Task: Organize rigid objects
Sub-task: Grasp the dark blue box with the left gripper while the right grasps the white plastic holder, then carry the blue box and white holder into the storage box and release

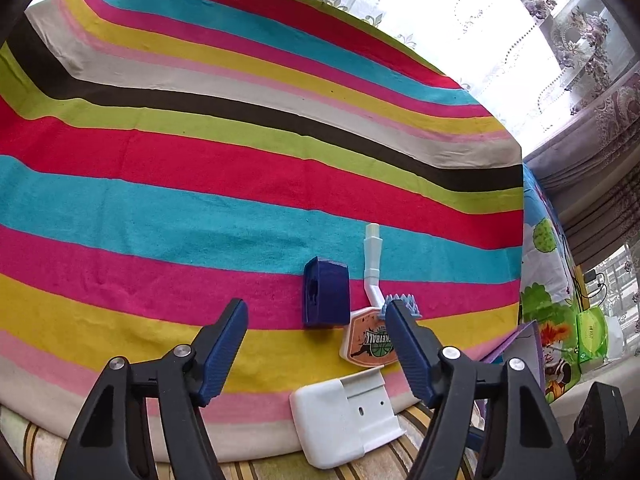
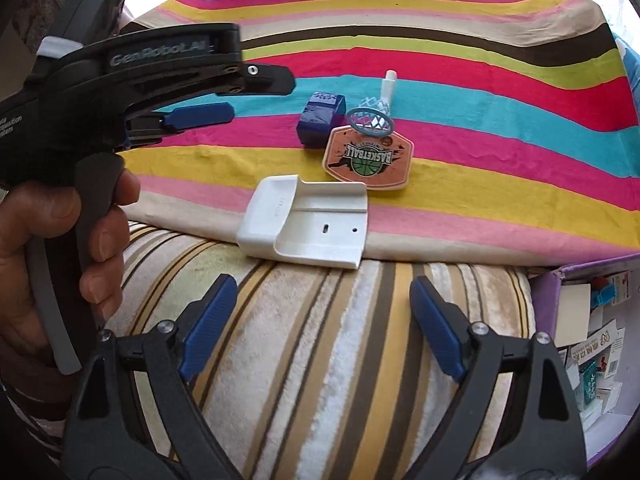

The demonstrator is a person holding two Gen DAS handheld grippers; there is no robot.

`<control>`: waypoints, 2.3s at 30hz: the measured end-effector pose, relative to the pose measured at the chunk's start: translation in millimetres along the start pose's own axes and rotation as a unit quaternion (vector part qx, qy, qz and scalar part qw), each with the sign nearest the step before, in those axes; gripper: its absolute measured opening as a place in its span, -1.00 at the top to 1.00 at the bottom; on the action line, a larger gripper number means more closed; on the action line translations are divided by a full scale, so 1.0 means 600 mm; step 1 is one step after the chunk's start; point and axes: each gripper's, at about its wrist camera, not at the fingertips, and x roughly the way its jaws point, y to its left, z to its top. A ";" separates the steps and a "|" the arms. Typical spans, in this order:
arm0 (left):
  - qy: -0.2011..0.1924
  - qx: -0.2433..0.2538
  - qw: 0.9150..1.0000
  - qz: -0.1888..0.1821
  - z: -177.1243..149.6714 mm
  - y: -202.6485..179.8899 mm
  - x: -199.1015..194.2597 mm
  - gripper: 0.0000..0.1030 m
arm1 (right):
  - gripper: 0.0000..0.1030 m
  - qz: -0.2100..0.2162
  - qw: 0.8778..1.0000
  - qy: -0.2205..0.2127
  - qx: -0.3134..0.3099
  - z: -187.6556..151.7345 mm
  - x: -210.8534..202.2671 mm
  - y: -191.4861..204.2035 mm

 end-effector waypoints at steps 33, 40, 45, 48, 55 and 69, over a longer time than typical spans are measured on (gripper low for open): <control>0.005 -0.045 0.999 -0.018 -0.003 0.093 0.040 0.37 | -0.80 -0.032 0.998 0.037 0.025 0.032 0.088 0.027; -0.006 -0.052 0.998 -0.021 -0.019 0.108 0.020 0.40 | -0.80 -0.046 0.998 0.034 0.039 0.047 0.085 0.027; -0.016 -0.058 0.998 -0.024 -0.034 0.116 0.002 0.40 | -0.83 -0.062 0.997 0.036 0.043 0.048 0.088 0.044; -0.020 -0.064 0.997 -0.026 -0.042 0.122 -0.006 0.40 | -0.88 -0.070 0.996 0.034 0.043 0.054 0.093 0.045; -0.032 -0.067 0.997 -0.023 -0.067 0.126 -0.028 0.40 | -0.90 -0.088 0.995 0.033 0.034 0.071 0.109 0.039; -0.054 -0.059 0.996 -0.033 -0.119 0.105 -0.081 0.40 | -0.78 -0.077 0.996 0.003 0.034 0.059 0.083 0.035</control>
